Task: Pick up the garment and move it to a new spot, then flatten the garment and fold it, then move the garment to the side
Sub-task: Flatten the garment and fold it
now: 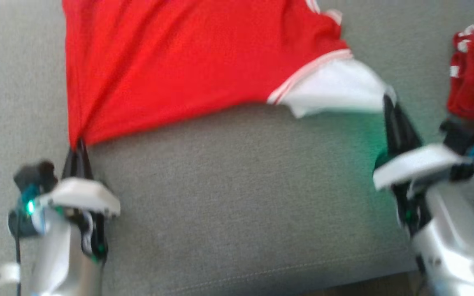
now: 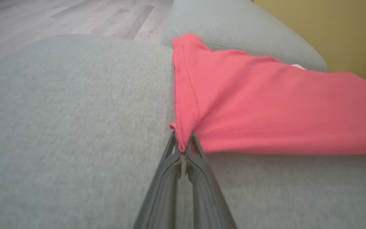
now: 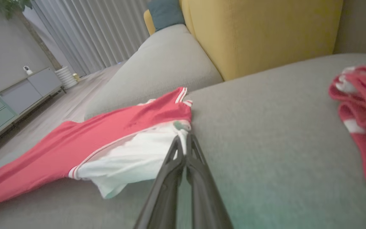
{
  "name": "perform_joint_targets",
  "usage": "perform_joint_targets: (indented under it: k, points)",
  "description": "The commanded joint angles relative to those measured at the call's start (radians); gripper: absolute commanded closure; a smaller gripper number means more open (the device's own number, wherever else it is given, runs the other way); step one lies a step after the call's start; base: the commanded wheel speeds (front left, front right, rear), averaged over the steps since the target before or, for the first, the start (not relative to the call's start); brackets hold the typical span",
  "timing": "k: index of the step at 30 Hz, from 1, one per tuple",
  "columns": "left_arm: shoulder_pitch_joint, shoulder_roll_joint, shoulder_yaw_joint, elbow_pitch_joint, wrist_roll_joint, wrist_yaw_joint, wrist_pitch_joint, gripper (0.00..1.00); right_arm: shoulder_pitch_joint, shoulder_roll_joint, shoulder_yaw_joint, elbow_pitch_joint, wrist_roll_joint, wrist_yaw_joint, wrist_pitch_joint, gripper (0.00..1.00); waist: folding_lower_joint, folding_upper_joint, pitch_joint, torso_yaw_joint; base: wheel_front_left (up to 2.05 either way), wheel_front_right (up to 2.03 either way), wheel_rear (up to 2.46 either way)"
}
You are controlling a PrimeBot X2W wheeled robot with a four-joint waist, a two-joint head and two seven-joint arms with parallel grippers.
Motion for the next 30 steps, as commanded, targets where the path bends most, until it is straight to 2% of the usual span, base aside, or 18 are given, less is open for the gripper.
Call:
perform_joint_targets:
  k: [1, 7, 13, 18, 24, 30]
  points:
    - [0.019, 0.022, 0.047, -0.031, -0.009, 0.011, -0.005, 1.0, 0.012, -0.016, 0.017, -0.042, 0.007, -0.001, 0.005, 1.0, 0.0, 0.0, -0.032, -0.014, 0.0, 0.0, 0.0]
    - [0.134, 0.018, 0.038, -0.031, -0.036, 0.013, -0.005, 1.0, 0.167, -0.007, 0.01, -0.078, 0.007, -0.001, 0.037, 1.0, 0.0, 0.0, -0.102, -0.012, 0.0, 0.0, 0.0]
    - [0.233, 0.017, 0.02, -0.038, -0.081, 0.034, -0.005, 1.0, 0.305, 0.01, 0.014, -0.102, 0.005, -0.001, 0.087, 1.0, 0.0, 0.0, -0.176, -0.007, 0.0, 0.0, 0.0]
    - [0.321, 0.017, 0.002, -0.059, -0.114, 0.059, -0.005, 1.0, 0.42, 0.001, -0.015, -0.179, 0.007, -0.001, 0.143, 1.0, 0.0, 0.0, -0.213, -0.003, 0.0, 0.0, 0.0]
    - [0.334, 0.017, -0.02, -0.119, -0.113, 0.067, -0.005, 1.0, 0.413, 0.011, -0.057, -0.274, -0.007, -0.001, 0.159, 1.0, 0.0, 0.0, -0.197, 0.008, 0.0, 0.0, 0.0]
    - [0.235, 0.017, -0.075, -0.18, -0.084, 0.062, -0.005, 1.0, 0.279, 0.044, -0.065, -0.322, -0.035, -0.001, 0.152, 1.0, 0.0, 0.0, -0.136, 0.038, 0.0, 0.0, 0.0]
